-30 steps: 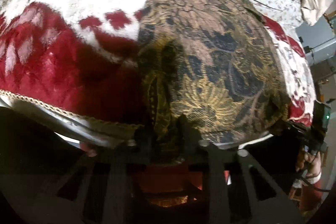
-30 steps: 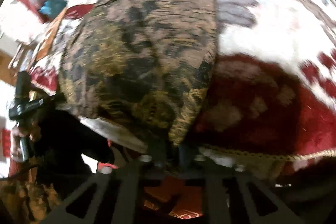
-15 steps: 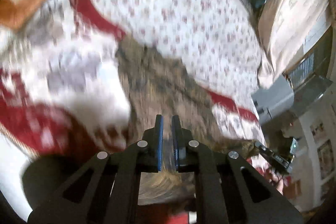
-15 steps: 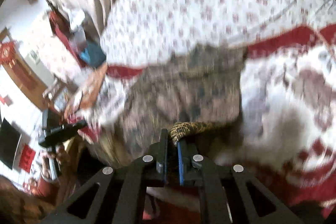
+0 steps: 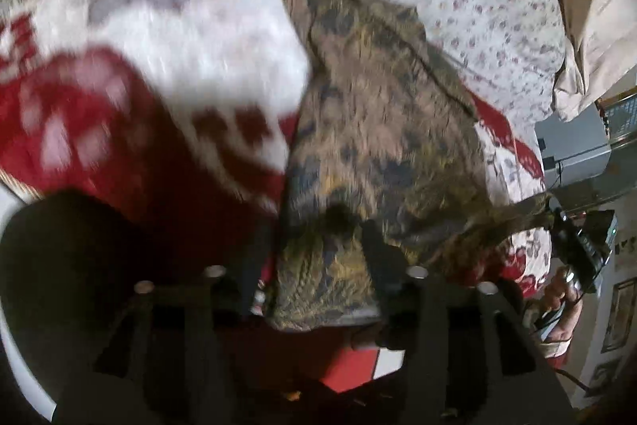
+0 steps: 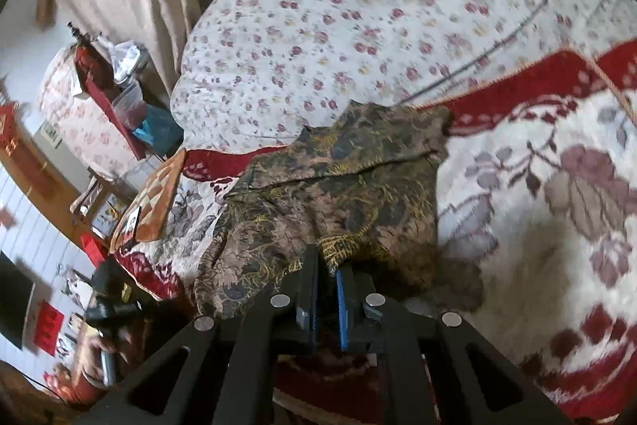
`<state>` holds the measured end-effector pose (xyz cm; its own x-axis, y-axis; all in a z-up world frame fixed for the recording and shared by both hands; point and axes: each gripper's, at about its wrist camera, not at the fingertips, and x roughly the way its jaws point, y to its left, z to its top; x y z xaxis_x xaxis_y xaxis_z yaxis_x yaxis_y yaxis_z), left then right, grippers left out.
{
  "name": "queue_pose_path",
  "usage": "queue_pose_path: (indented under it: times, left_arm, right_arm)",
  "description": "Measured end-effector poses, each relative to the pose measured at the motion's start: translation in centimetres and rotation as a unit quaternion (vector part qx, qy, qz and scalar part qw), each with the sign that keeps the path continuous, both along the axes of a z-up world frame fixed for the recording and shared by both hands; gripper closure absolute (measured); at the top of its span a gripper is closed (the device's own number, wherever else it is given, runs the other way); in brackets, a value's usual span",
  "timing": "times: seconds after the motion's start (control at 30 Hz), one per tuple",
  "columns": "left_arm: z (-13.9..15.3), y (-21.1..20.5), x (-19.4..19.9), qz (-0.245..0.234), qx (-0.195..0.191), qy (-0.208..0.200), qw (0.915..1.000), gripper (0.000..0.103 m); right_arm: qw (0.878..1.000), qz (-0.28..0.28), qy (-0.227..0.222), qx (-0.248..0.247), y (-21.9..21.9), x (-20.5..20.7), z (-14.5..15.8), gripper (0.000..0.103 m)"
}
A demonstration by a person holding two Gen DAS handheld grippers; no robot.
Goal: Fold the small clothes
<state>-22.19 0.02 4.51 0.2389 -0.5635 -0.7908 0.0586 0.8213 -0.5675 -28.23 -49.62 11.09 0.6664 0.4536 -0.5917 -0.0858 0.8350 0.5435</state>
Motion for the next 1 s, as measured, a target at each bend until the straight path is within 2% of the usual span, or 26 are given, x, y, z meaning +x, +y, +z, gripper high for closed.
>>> queue_pose_path:
  times: [0.17, 0.27, 0.43, 0.47, 0.5, 0.53, 0.57, 0.6, 0.67, 0.77, 0.9, 1.0]
  left_arm:
    - [-1.2, -1.8, -1.0, -0.019, 0.04, 0.005, 0.999, 0.045]
    - [-2.1, -2.4, -1.0, -0.022, 0.042, 0.013, 0.9988, 0.045]
    - [-2.3, -3.9, -1.2, -0.038, 0.059, -0.008, 0.9975, 0.04]
    - [-2.4, -4.1, -1.2, -0.043, 0.063, -0.012, 0.997, 0.042]
    - [-2.4, -4.3, -1.3, -0.047, 0.068, -0.013, 0.9965, 0.054]
    - [-2.4, -4.2, -1.3, -0.045, 0.075, -0.012, 0.9961, 0.06]
    - [-2.5, -4.0, -1.2, -0.04, 0.08, -0.01, 0.996, 0.075]
    - [-2.6, -3.6, -1.1, -0.033, 0.07, -0.003, 0.997, 0.087]
    - [-2.7, -3.2, -1.1, -0.035, 0.036, 0.007, 0.9987, 0.095]
    - [-1.8, -3.9, -1.5, -0.057, 0.043, -0.009, 0.9974, 0.095]
    - [1.0, -2.5, -1.2, -0.051, -0.022, -0.026, 0.9981, 0.095]
    - [3.7, -0.2, 0.0, -0.021, -0.07, -0.057, 0.9957, 0.095]
  right_arm:
    - [1.0, 0.004, 0.001, 0.001, -0.2, -0.2, -0.1, 0.096]
    - [1.0, 0.005, 0.0, 0.002, -0.2, -0.1, -0.2, 0.096]
    - [1.0, 0.004, 0.004, 0.003, -0.2, -0.1, -0.3, 0.096]
    - [1.0, 0.004, 0.005, 0.003, -0.2, -0.1, -0.3, 0.096]
    - [1.0, 0.004, 0.006, 0.003, -0.1, 0.0, -0.4, 0.096]
    - [1.0, 0.004, 0.007, 0.004, -0.1, 0.1, -0.5, 0.096]
    - [1.0, 0.004, 0.008, 0.004, -0.1, 0.1, -0.6, 0.096]
    - [1.0, 0.004, 0.009, 0.005, -0.1, 0.2, -0.7, 0.096]
    - [1.0, 0.003, 0.011, 0.009, -0.2, 0.4, -0.9, 0.096]
    - [1.0, 0.002, 0.009, 0.012, -0.3, 0.6, -0.8, 0.096]
    - [1.0, 0.006, 0.002, 0.015, -0.3, 0.5, -0.3, 0.096]
    - [1.0, 0.007, -0.005, 0.015, -0.2, 0.7, 0.1, 0.096]
